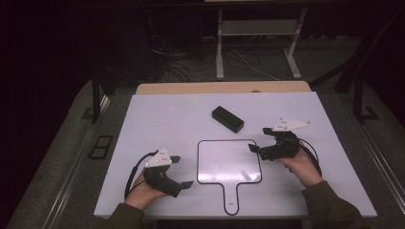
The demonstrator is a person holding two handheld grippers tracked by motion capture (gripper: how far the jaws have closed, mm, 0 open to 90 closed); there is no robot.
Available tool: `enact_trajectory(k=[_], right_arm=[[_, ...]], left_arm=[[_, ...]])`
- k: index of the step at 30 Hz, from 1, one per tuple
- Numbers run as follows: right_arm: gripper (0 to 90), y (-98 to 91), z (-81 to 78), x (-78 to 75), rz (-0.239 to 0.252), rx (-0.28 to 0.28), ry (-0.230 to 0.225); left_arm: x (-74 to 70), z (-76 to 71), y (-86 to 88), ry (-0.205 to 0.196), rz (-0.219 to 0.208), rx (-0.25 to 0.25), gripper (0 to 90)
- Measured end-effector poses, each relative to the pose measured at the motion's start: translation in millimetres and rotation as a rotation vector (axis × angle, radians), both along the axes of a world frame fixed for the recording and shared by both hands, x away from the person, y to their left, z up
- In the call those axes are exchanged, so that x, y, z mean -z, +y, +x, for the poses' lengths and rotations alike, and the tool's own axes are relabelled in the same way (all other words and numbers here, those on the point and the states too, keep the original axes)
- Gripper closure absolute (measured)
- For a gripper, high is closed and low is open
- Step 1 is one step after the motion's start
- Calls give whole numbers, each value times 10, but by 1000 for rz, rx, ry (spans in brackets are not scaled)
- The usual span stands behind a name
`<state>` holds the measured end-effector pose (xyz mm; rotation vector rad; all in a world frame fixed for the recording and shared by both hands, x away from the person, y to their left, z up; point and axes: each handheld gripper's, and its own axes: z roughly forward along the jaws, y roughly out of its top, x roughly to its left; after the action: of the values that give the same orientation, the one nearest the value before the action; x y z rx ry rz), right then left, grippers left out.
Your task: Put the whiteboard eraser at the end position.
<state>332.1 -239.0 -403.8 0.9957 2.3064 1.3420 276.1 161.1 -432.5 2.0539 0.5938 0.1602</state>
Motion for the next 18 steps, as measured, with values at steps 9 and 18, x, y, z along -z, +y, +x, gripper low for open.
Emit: enact_trajectory(k=[9, 18], right_arm=[[104, -126, -208, 68, 26, 12, -15], [104, -241, -407, 159, 49, 11, -27]], left_arm=[[-2, -5, -4, -1, -1, 0, 0], [-3, -2, 6, -1, 9, 0, 0]])
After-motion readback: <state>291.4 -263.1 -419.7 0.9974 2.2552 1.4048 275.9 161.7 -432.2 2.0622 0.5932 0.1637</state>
